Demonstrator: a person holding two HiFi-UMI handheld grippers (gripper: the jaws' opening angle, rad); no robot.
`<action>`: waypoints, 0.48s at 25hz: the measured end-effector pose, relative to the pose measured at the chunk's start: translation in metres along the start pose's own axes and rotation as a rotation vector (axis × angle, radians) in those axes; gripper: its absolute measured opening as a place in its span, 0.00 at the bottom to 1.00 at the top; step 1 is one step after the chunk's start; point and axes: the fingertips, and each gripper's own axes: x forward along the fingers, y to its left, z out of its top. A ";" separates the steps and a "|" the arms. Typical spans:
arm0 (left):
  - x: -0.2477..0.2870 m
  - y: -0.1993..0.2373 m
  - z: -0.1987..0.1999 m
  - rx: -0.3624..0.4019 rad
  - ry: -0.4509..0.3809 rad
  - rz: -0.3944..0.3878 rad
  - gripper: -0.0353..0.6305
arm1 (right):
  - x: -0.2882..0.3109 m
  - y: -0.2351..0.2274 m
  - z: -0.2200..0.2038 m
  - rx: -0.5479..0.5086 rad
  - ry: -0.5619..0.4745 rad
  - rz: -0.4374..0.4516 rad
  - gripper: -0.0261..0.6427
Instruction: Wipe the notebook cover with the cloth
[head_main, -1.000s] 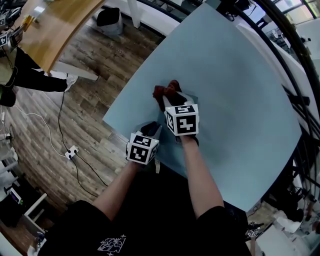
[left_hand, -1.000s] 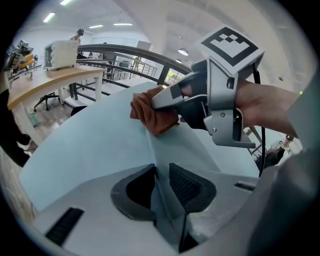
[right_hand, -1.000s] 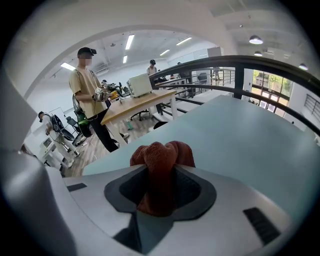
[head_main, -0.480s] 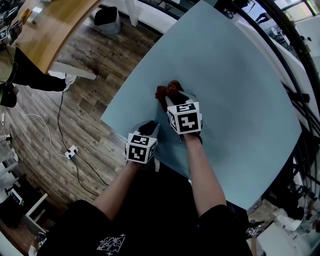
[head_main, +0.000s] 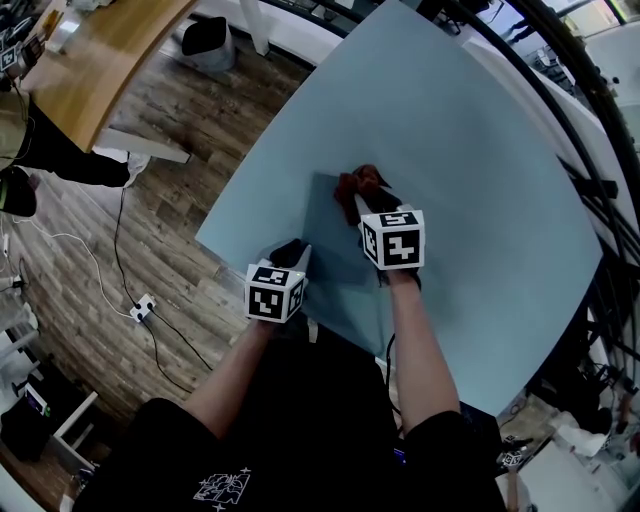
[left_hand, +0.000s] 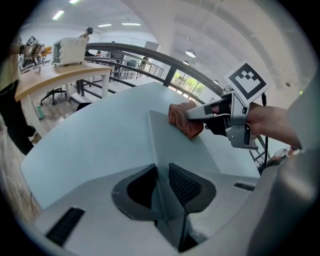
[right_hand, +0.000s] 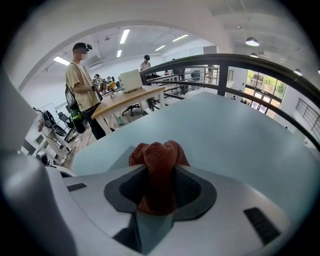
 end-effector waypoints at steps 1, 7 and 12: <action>0.000 0.000 0.000 -0.004 -0.001 -0.001 0.19 | -0.002 -0.004 -0.002 0.007 -0.001 -0.005 0.25; -0.001 -0.001 -0.001 -0.007 0.001 0.000 0.19 | -0.014 -0.023 -0.013 0.025 -0.001 -0.041 0.25; -0.002 -0.001 -0.002 -0.006 0.001 0.000 0.19 | -0.026 -0.038 -0.022 0.049 0.000 -0.071 0.25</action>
